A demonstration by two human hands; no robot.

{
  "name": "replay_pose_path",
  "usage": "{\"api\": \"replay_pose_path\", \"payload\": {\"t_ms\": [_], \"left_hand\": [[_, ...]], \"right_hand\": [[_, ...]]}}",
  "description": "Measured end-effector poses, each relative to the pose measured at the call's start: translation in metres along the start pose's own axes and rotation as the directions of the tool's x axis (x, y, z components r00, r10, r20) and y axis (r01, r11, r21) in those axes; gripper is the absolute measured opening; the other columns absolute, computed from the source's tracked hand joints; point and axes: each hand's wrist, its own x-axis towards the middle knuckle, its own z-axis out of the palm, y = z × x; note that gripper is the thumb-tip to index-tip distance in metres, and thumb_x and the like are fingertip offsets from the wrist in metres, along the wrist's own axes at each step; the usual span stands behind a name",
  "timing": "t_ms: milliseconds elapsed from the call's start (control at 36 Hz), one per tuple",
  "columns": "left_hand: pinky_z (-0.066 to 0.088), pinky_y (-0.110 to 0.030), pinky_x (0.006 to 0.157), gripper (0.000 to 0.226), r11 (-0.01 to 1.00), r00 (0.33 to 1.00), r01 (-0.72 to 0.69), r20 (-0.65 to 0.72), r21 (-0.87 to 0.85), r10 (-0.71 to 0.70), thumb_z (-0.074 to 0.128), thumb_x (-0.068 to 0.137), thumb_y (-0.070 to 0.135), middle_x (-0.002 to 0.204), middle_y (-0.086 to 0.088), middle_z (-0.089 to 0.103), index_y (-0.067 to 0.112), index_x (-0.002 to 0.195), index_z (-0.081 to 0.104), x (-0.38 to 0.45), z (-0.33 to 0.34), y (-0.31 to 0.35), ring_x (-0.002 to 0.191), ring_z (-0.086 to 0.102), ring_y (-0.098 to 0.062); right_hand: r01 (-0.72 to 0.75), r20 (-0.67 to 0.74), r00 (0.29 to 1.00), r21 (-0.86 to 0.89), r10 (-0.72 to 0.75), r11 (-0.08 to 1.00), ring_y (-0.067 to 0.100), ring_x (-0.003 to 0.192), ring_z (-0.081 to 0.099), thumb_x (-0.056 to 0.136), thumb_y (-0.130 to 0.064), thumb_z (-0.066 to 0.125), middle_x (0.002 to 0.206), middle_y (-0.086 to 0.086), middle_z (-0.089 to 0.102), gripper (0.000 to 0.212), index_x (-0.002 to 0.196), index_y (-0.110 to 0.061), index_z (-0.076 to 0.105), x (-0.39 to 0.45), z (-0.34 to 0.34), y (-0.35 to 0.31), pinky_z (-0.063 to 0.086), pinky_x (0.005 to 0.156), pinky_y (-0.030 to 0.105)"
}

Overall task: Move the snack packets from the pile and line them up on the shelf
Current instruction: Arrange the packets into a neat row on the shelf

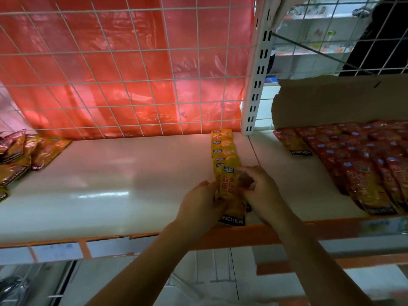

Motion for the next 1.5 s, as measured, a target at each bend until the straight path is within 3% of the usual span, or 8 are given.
{"api": "replay_pose_path", "payload": {"t_ms": [194, 361, 472, 778, 944, 1056, 1361, 1500], "left_hand": [[0.037, -0.024, 0.07, 0.037, 0.964, 0.997, -0.063, -0.029, 0.259, 0.073, 0.052, 0.09, 0.046, 0.1, 0.0, 0.053, 0.017, 0.112, 0.054, -0.001, 0.003, 0.0, 0.095, 0.051, -0.017], [0.044, -0.028, 0.078, 0.041, 0.946, 0.995, -0.093, -0.011, 0.311, 0.101, 0.046, 0.093, 0.047, 0.107, -0.001, 0.054, 0.018, 0.12, 0.054, -0.002, -0.004, -0.007, 0.1, 0.052, -0.018], [0.046, -0.03, 0.082, 0.048, 0.934, 0.994, -0.09, -0.028, 0.344, 0.107, 0.043, 0.092, 0.051, 0.115, -0.001, 0.054, 0.018, 0.125, 0.052, -0.005, -0.016, -0.021, 0.106, 0.05, -0.019], [0.046, -0.032, 0.086, 0.041, 0.941, 0.969, 0.074, -0.249, 0.33, 0.011, 0.05, 0.093, 0.038, 0.117, -0.005, 0.059, 0.016, 0.127, 0.055, -0.038, -0.085, -0.106, 0.106, 0.052, -0.023], [0.053, -0.039, 0.055, 0.029, 0.931, 0.948, 0.154, -0.316, 0.332, -0.044, 0.07, 0.077, 0.024, 0.082, -0.013, 0.066, 0.006, 0.099, 0.068, -0.072, -0.135, -0.186, 0.074, 0.063, -0.035], [0.051, -0.036, 0.047, 0.031, 0.916, 0.926, 0.183, -0.376, 0.357, -0.038, 0.056, 0.077, 0.031, 0.076, -0.009, 0.065, 0.008, 0.093, 0.069, -0.096, -0.177, -0.236, 0.068, 0.062, -0.032], [0.052, -0.039, 0.058, 0.04, 0.891, 0.824, 0.27, -0.567, 0.365, -0.017, 0.044, 0.079, 0.031, 0.085, -0.017, 0.064, 0.002, 0.091, 0.068, -0.162, -0.295, -0.381, 0.073, 0.061, -0.038], [0.051, -0.046, 0.07, 0.043, 0.88, 0.779, 0.355, -0.621, 0.316, -0.091, 0.043, 0.08, 0.03, 0.1, -0.022, 0.063, 0.004, 0.106, 0.066, -0.186, -0.339, -0.441, 0.084, 0.058, -0.043]], "right_hand": [[0.058, -0.03, 0.997, -0.221, -0.066, 0.974, 0.024, 0.117, 0.045, 0.078, -0.003, 0.071, 0.12, 0.009, 0.045, 0.052, 0.127, -0.012, 0.056, 0.008, 0.0, -0.004, 0.043, 0.101, 0.034], [0.096, -0.056, 0.991, -0.325, -0.121, 0.941, 0.024, 0.114, 0.044, 0.078, -0.007, 0.072, 0.12, 0.008, 0.05, 0.048, 0.124, -0.012, 0.059, 0.002, 0.0, -0.013, 0.036, 0.091, 0.022], [0.168, -0.016, 0.982, -0.399, -0.19, 0.902, 0.026, 0.113, 0.043, 0.08, -0.006, 0.068, 0.123, 0.009, 0.051, 0.044, 0.123, -0.011, 0.06, -0.004, 0.009, -0.03, 0.04, 0.096, 0.033], [0.344, 0.193, 0.939, -0.447, -0.286, 0.826, 0.025, 0.116, 0.043, 0.085, -0.01, 0.059, 0.122, 0.004, 0.05, 0.037, 0.122, -0.014, 0.06, 0.007, 0.094, -0.085, 0.03, 0.096, 0.028], [0.402, 0.254, 0.911, -0.363, -0.326, 0.841, 0.027, 0.113, 0.045, 0.083, -0.01, 0.056, 0.12, 0.008, 0.053, 0.035, 0.118, -0.008, 0.062, 0.014, 0.164, -0.131, 0.034, 0.097, 0.029], [0.424, 0.274, 0.897, -0.311, -0.347, 0.851, 0.02, 0.121, 0.042, 0.087, -0.012, 0.06, 0.126, 0.002, 0.051, 0.034, 0.121, -0.015, 0.061, 0.018, 0.224, -0.168, 0.034, 0.101, 0.028], [0.525, 0.402, 0.812, -0.186, -0.423, 0.83, 0.033, 0.1, 0.053, 0.082, -0.026, 0.046, 0.106, 0.013, 0.059, 0.038, 0.109, -0.008, 0.066, 0.034, 0.387, -0.282, 0.042, 0.085, 0.034], [0.559, 0.408, 0.78, -0.111, -0.475, 0.822, 0.03, 0.107, 0.05, 0.082, -0.008, 0.058, 0.11, 0.014, 0.057, 0.033, 0.114, -0.006, 0.066, 0.036, 0.441, -0.324, 0.037, 0.089, 0.033]]}}
